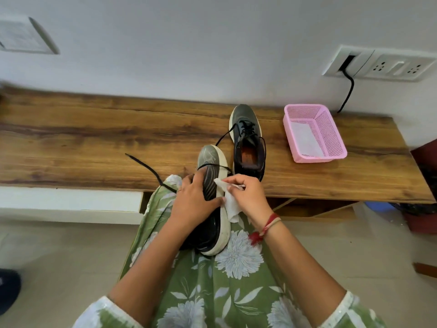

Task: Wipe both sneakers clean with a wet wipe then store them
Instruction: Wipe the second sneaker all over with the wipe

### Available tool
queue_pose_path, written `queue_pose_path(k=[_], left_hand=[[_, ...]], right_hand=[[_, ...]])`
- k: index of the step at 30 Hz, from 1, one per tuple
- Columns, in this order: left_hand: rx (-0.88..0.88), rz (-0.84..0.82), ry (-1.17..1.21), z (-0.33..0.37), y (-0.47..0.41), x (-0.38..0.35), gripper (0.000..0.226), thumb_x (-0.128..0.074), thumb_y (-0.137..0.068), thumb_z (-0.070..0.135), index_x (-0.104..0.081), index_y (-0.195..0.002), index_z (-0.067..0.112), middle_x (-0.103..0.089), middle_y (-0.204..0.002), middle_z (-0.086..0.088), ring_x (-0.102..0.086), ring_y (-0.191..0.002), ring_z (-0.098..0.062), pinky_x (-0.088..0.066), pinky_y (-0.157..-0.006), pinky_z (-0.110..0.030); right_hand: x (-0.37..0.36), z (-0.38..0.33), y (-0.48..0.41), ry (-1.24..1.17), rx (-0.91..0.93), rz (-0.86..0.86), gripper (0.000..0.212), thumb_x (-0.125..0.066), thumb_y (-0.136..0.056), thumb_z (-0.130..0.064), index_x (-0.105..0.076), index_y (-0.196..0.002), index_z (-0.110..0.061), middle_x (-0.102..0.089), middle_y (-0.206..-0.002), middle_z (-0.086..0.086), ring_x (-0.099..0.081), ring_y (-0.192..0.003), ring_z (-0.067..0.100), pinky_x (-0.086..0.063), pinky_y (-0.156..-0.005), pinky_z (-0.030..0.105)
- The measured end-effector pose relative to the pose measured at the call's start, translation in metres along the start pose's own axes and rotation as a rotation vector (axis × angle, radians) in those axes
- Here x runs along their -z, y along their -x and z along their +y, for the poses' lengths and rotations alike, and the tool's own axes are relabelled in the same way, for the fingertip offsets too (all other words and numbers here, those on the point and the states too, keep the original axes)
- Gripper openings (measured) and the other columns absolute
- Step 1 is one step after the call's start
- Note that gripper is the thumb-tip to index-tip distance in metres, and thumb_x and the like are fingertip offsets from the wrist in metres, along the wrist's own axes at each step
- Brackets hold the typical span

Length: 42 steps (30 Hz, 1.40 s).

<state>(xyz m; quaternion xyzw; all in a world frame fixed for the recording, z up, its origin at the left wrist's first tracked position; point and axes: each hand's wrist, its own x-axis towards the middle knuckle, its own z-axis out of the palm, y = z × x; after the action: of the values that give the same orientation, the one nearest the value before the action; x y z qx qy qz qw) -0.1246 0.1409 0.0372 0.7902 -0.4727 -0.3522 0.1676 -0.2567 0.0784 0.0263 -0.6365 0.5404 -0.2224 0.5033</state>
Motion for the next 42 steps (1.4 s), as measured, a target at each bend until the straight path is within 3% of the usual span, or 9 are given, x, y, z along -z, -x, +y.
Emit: queue_pose_path(k=[5,11,16,21,26,28,34,39,42], left_hand=[[0.117,0.005,0.033,-0.004,-0.019,0.011,0.078,-0.057,-0.078,0.066,-0.04,-0.139,0.02,-0.053,-0.135,-0.006,-0.049,-0.123,-0.027,-0.041,-0.094,-0.036],[0.15,0.146,0.241,-0.018,-0.019,0.01,0.062,-0.077,-0.07,0.049,-0.062,-0.119,0.015,-0.066,-0.109,0.0,-0.062,-0.097,-0.017,-0.042,-0.074,-0.025],[0.107,0.245,0.218,-0.018,-0.017,0.004,0.055,-0.074,-0.075,0.047,-0.065,-0.118,0.015,-0.066,-0.099,0.003,-0.06,-0.089,-0.012,-0.035,-0.068,-0.021],[0.099,0.271,0.152,-0.029,-0.023,0.002,0.046,-0.054,-0.087,0.055,-0.067,-0.116,0.021,-0.065,-0.079,0.003,-0.064,-0.084,-0.021,-0.038,-0.061,-0.028],[0.097,0.278,0.136,-0.031,-0.027,0.004,0.028,-0.052,-0.093,0.042,-0.072,-0.102,0.024,-0.064,-0.076,0.001,-0.064,-0.082,-0.024,-0.038,-0.06,-0.028],[0.109,0.271,0.169,-0.032,-0.03,0.007,0.022,-0.057,-0.089,0.043,-0.071,-0.095,0.027,-0.065,-0.075,0.002,-0.065,-0.081,-0.022,-0.04,-0.061,-0.027],[0.139,0.3,0.119,-0.026,-0.028,0.006,0.064,-0.057,-0.087,0.043,-0.034,-0.142,0.02,-0.061,-0.12,-0.006,-0.054,-0.113,-0.028,-0.035,-0.077,-0.03],[0.07,0.38,0.242,-0.032,-0.028,0.0,0.065,-0.061,-0.086,0.036,-0.03,-0.142,0.025,-0.064,-0.113,0.015,-0.059,-0.104,-0.021,-0.031,-0.073,-0.026],[0.063,0.371,0.265,-0.036,-0.031,0.0,0.068,-0.061,-0.085,0.036,-0.028,-0.145,0.03,-0.067,-0.1,0.006,-0.058,-0.092,-0.021,-0.034,-0.072,-0.027]], right_hand=[[-0.004,0.01,-0.001,0.047,-0.018,0.047,0.022,-0.06,-0.085,-0.002,-0.074,-0.088,-0.018,-0.069,-0.095,-0.004,-0.061,-0.097,0.009,-0.047,-0.088,0.023],[-0.001,0.0,-0.007,-0.169,-0.043,0.081,0.006,-0.069,-0.082,-0.015,-0.074,-0.08,-0.019,-0.071,-0.085,-0.002,-0.065,-0.088,0.012,-0.051,-0.082,0.028],[-0.006,-0.017,-0.028,0.004,0.122,0.098,0.019,-0.067,-0.08,-0.001,-0.069,-0.078,-0.019,-0.065,-0.081,-0.012,-0.06,-0.083,0.001,-0.048,-0.08,0.018],[-0.001,-0.02,-0.038,0.052,0.188,0.342,0.018,-0.061,-0.083,-0.002,-0.069,-0.087,-0.017,-0.067,-0.093,-0.001,-0.06,-0.092,0.011,-0.049,-0.089,0.03],[-0.016,-0.017,-0.026,0.254,0.141,0.034,0.014,-0.063,-0.086,-0.014,-0.071,-0.097,-0.016,-0.064,-0.101,0.002,-0.057,-0.094,0.01,-0.044,-0.09,0.025],[-0.02,-0.015,-0.022,0.326,0.163,0.034,0.023,-0.07,-0.082,-0.027,-0.071,-0.101,-0.015,-0.06,-0.1,0.001,-0.055,-0.093,0.01,-0.041,-0.086,0.022],[-0.026,-0.021,-0.022,0.447,0.235,0.089,0.019,-0.07,-0.082,-0.029,-0.074,-0.092,-0.013,-0.053,-0.091,-0.007,-0.052,-0.086,0.008,-0.04,-0.079,0.019],[-0.022,-0.028,-0.023,0.516,0.281,0.005,0.01,-0.066,-0.085,-0.02,-0.073,-0.084,-0.013,-0.06,-0.091,0.001,-0.056,-0.085,0.015,-0.044,-0.078,0.028],[-0.015,-0.028,-0.037,0.437,0.246,0.043,0.01,-0.065,-0.083,-0.012,-0.072,-0.082,-0.019,-0.068,-0.088,-0.003,-0.061,-0.086,0.013,-0.05,-0.084,0.035]])
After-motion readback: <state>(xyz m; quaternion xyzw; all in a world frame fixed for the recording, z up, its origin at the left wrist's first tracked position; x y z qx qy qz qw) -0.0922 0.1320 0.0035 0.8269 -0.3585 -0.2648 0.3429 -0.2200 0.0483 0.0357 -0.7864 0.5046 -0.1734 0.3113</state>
